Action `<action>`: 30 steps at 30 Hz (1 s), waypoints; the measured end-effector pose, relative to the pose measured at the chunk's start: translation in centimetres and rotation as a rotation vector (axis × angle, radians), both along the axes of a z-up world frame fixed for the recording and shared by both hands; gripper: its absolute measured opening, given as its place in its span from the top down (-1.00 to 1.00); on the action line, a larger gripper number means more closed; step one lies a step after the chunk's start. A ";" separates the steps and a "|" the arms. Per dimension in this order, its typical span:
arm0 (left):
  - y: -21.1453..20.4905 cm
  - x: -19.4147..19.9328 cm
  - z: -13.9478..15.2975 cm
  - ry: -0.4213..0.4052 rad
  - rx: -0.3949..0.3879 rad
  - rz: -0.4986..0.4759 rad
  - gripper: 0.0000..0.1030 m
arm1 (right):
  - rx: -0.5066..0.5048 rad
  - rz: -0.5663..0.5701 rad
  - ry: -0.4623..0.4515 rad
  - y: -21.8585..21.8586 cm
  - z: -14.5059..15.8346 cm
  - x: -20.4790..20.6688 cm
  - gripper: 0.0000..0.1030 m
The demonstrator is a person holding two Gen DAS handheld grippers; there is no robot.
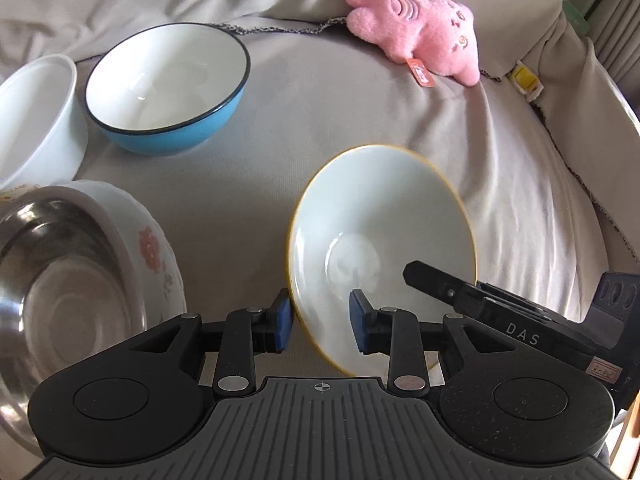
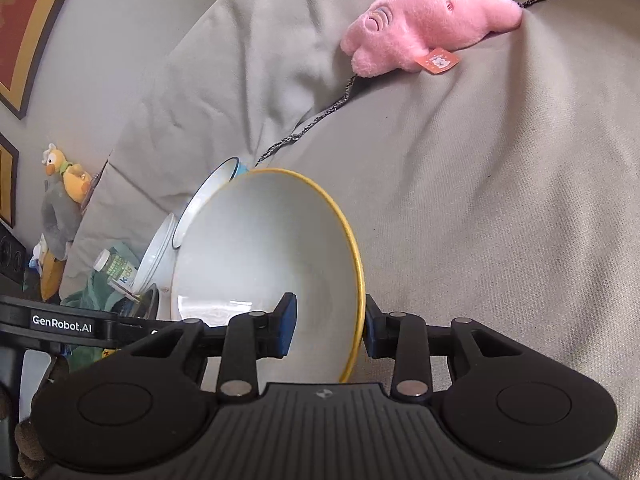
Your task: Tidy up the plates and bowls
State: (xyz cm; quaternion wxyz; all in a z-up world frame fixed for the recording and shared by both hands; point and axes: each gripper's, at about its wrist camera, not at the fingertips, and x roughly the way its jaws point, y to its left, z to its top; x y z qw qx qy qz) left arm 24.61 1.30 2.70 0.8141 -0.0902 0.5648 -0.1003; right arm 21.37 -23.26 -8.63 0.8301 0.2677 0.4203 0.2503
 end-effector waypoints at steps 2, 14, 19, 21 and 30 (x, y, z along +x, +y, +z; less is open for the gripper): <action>0.4 -0.1 -0.1 0.011 -0.004 0.009 0.37 | -0.003 0.014 -0.021 0.5 0.2 -0.2 0.34; 1.6 -0.5 -1.3 0.036 0.015 0.044 0.38 | -0.036 0.060 -0.049 1.8 0.4 -0.7 0.34; 2.5 -0.9 -1.2 0.020 -0.022 0.076 0.37 | -0.040 0.032 -0.105 1.4 0.8 -0.8 -0.03; 3.1 -1.1 -0.7 -0.006 -0.034 0.089 0.37 | -0.007 -0.002 -0.125 0.5 1.1 -1.1 -0.27; 6.4 -2.3 2.3 -0.190 -0.093 0.169 0.38 | -0.012 -0.162 -0.144 -1.7 1.2 -1.1 -0.51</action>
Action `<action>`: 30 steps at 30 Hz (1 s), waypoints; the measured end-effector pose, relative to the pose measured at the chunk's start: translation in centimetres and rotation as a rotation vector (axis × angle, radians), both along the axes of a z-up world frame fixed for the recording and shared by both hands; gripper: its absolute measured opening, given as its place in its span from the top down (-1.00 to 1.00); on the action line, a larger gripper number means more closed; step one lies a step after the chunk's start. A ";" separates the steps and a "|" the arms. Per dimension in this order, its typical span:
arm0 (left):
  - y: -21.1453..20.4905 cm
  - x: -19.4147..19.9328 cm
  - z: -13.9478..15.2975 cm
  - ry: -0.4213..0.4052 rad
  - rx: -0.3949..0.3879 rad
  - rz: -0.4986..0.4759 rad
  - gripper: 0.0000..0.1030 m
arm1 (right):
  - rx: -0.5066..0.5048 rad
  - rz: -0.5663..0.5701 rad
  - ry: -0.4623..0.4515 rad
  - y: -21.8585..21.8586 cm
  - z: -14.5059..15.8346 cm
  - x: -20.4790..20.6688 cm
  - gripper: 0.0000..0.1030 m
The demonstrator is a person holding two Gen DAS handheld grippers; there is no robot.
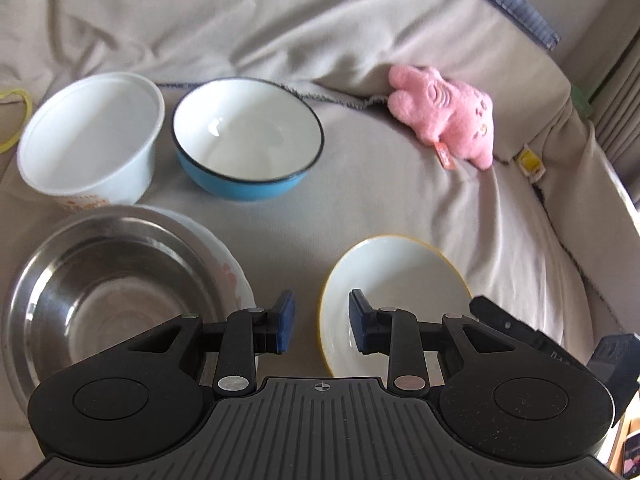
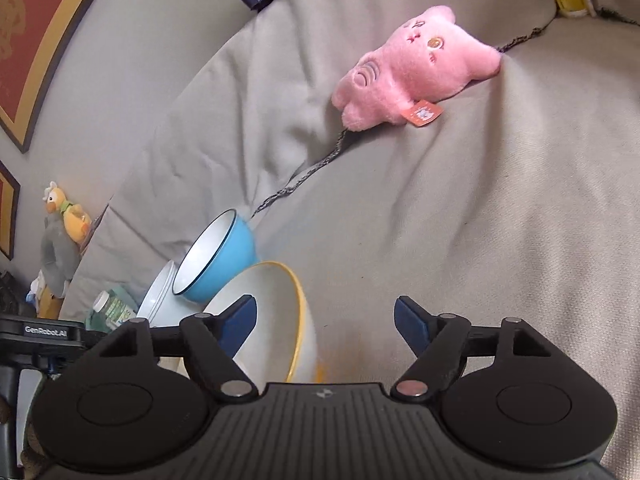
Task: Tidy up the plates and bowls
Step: 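Lower the yellow-rimmed bowl onto the couch with both grippers and release, then move both grippers to the rim of the blue bowl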
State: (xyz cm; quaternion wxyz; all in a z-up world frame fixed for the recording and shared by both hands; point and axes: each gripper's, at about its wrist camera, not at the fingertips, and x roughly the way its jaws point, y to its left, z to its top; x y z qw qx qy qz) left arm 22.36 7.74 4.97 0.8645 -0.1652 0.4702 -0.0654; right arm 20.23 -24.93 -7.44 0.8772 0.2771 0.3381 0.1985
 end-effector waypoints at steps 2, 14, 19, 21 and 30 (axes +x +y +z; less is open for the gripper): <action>1.2 -0.4 0.6 -0.074 -0.025 0.054 0.37 | -0.039 -0.012 -0.024 0.1 0.5 -0.4 -0.51; 9.7 8.4 2.1 -0.224 -0.035 0.070 0.37 | -0.731 0.053 -0.028 7.5 9.8 2.7 -0.63; 10.1 11.3 1.7 -0.236 0.010 -0.036 0.37 | -0.586 0.132 0.065 10.8 13.3 5.3 -0.68; 9.6 12.4 1.5 -0.248 0.091 -0.088 0.37 | -0.454 0.130 0.172 12.1 13.3 7.8 -0.68; 9.6 15.5 -2.7 -0.173 0.182 -0.121 0.37 | -0.419 0.093 0.412 21.2 6.8 15.5 -0.14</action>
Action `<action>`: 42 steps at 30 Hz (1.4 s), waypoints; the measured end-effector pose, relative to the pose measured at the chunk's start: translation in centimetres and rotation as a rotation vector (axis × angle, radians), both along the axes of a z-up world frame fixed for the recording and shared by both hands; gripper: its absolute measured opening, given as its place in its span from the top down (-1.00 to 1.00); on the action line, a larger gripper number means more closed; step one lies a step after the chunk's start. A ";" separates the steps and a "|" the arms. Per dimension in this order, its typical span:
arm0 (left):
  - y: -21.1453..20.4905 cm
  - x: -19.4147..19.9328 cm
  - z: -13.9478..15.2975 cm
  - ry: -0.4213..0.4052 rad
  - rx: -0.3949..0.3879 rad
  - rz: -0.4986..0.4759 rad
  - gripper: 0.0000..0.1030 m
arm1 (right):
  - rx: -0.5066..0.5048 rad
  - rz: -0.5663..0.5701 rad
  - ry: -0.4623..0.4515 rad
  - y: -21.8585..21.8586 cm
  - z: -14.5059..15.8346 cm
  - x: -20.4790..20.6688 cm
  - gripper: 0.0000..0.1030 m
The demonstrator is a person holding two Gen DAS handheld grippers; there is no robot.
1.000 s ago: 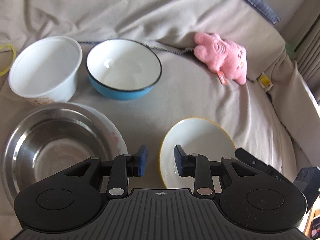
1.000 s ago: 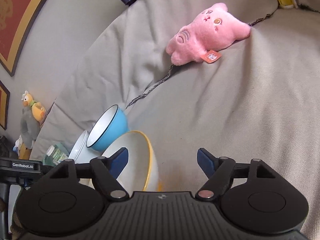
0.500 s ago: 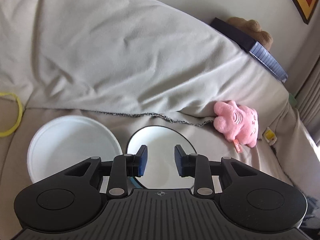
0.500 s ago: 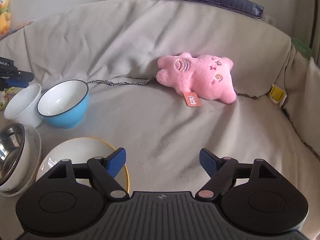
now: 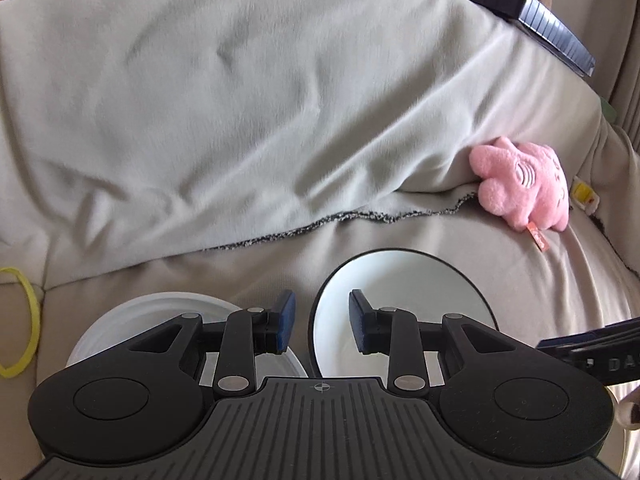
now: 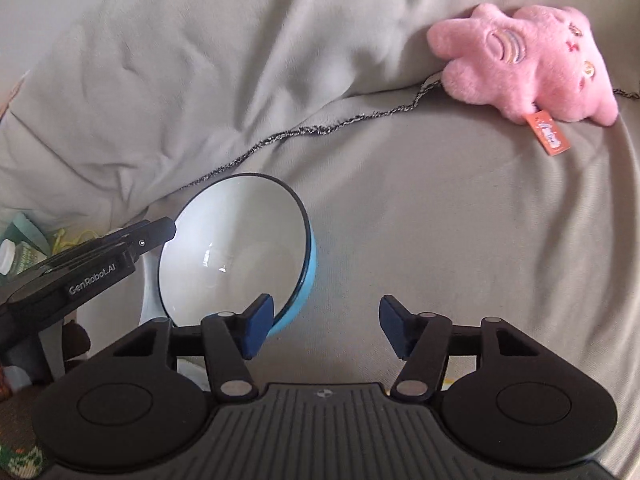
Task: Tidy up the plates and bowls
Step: 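Move both grippers to the rim of the blue bowl, then grasp the blue bowl's rim with both grippers and lift it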
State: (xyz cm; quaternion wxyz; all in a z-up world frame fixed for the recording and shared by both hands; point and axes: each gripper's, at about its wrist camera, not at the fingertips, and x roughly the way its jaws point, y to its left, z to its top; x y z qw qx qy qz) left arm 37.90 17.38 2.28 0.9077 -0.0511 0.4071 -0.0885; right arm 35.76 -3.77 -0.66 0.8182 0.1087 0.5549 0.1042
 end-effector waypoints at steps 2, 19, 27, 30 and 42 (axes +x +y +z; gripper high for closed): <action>0.1 0.2 -0.4 0.007 -0.001 0.002 0.37 | 0.016 -0.034 0.034 0.6 -1.4 1.1 -0.11; -1.4 0.6 -1.9 -0.005 0.040 -0.055 0.37 | 0.072 0.036 0.123 1.6 -4.8 4.0 0.69; -2.7 0.0 -1.4 -0.003 0.027 -0.071 0.36 | 0.042 0.070 0.115 -0.3 -3.6 4.1 0.72; -2.2 0.0 -1.0 -0.006 -0.040 -0.051 0.36 | 0.033 0.073 0.119 -1.3 -3.8 4.1 0.76; -3.0 1.1 -3.3 0.067 -0.068 -0.101 0.46 | 0.064 0.111 0.128 -1.3 -4.5 3.8 0.66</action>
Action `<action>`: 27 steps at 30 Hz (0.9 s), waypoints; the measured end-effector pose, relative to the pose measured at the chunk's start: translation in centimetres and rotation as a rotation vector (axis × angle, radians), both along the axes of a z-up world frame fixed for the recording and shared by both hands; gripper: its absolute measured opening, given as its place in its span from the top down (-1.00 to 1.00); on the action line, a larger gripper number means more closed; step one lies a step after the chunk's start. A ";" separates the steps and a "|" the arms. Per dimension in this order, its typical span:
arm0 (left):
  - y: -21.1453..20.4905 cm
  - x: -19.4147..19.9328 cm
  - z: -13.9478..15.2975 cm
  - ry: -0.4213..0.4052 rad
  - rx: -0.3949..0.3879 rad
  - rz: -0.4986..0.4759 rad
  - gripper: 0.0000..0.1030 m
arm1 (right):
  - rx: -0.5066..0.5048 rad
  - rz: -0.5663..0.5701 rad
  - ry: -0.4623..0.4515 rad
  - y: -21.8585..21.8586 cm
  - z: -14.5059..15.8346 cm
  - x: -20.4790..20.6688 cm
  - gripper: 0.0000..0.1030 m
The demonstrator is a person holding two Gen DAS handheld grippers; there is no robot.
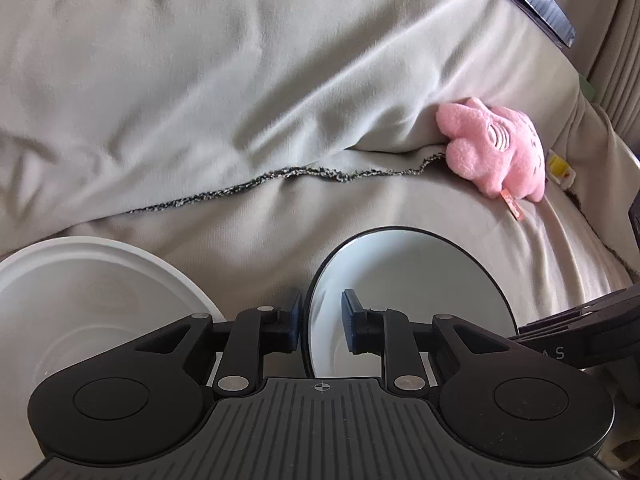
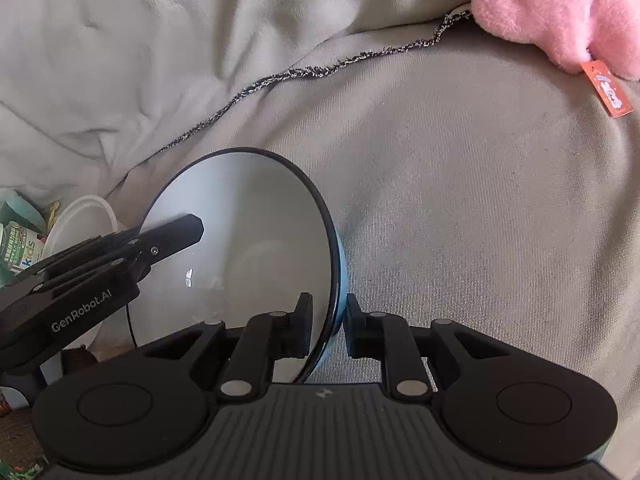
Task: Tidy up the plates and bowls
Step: 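Grasp the blue bowl's rim with both grippers and lift it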
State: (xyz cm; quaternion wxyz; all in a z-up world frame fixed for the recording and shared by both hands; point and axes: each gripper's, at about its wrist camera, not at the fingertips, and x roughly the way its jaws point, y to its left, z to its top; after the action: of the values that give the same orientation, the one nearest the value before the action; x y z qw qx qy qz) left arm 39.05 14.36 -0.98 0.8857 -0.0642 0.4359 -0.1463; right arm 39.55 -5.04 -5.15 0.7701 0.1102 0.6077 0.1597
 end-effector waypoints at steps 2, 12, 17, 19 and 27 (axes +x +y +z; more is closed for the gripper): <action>-0.1 -0.1 0.0 0.003 -0.020 -0.013 0.22 | -0.012 0.003 0.001 0.3 -0.3 0.0 0.66; 0.1 -1.2 1.5 0.039 -0.078 -0.029 0.07 | -0.057 -0.019 -0.091 -0.2 3.1 -1.3 0.66; -0.4 -3.2 4.5 -0.018 -0.087 -0.026 0.07 | -0.030 -0.013 -0.138 -1.3 6.4 -3.1 0.66; -0.8 -4.4 6.0 -0.031 -0.090 -0.033 0.07 | -0.021 -0.005 -0.142 -1.9 7.5 -4.3 0.66; -4.6 -10.2 10.9 -0.096 -0.106 -0.133 0.01 | -0.004 -0.024 -0.114 -6.1 10.7 -10.4 0.66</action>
State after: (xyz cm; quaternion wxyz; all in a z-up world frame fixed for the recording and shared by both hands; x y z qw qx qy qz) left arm 28.86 9.77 9.90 0.8892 -0.0746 0.3881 -0.2306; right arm 29.16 -11.10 5.55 0.8056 0.1068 0.5616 0.1554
